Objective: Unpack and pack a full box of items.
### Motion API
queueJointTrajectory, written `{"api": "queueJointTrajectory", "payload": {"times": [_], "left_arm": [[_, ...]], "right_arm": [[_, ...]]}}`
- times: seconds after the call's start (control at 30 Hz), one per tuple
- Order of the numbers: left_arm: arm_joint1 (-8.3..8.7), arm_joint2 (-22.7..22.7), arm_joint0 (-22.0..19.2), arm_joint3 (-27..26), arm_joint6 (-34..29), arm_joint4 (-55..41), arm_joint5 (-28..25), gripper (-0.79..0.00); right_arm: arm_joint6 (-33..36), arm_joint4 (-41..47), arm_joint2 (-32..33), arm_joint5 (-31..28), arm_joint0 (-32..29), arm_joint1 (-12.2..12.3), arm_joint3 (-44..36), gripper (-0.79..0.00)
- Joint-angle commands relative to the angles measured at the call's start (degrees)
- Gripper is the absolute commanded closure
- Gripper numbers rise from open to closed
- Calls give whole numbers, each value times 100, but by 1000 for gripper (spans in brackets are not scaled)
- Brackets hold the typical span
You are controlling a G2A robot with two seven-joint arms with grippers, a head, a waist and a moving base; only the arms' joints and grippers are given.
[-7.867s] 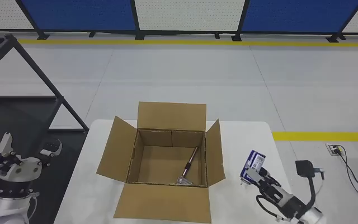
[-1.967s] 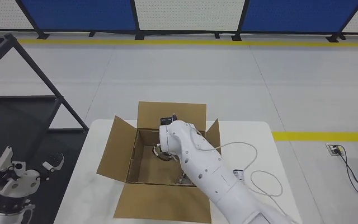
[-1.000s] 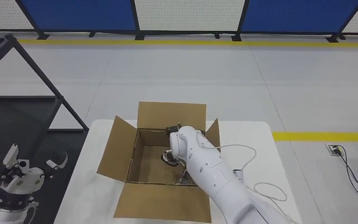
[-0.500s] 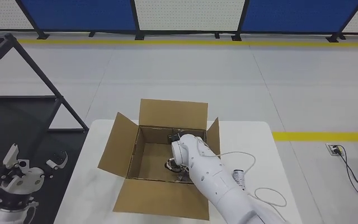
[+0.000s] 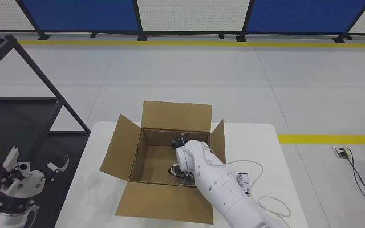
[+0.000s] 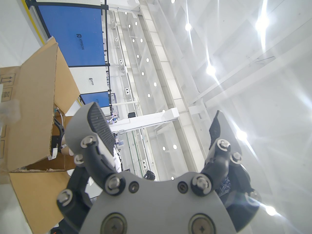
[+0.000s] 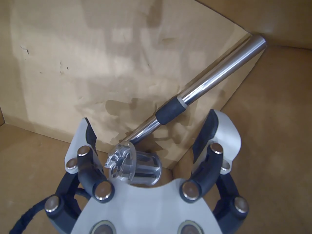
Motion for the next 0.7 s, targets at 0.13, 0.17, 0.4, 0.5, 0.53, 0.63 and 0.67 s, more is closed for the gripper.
{"api": "queueJointTrajectory", "payload": {"times": [0.13, 0.17, 0.4, 0.5, 0.53, 0.63, 0.67], "left_arm": [[0, 0, 0, 0, 0, 0, 0, -785], [0, 0, 0, 0, 0, 0, 0, -785], [0, 0, 0, 0, 0, 0, 0, -785], [0, 0, 0, 0, 0, 0, 0, -785], [0, 0, 0, 0, 0, 0, 0, -785], [0, 0, 0, 0, 0, 0, 0, -785], [0, 0, 0, 0, 0, 0, 0, -785]], "right_arm": [[144, -102, 91, -68, -124, 72, -233, -619], [160, -117, 99, -72, -139, 78, -261, -603], [214, -226, 121, -60, -185, 90, -310, -489], [223, -283, 95, -8, -180, 73, -288, -496], [215, -295, 88, 38, -176, 64, -280, -486], [161, -307, 72, 167, -171, 31, -262, -431], [147, -310, 62, 198, -170, 18, -258, -419]]}}
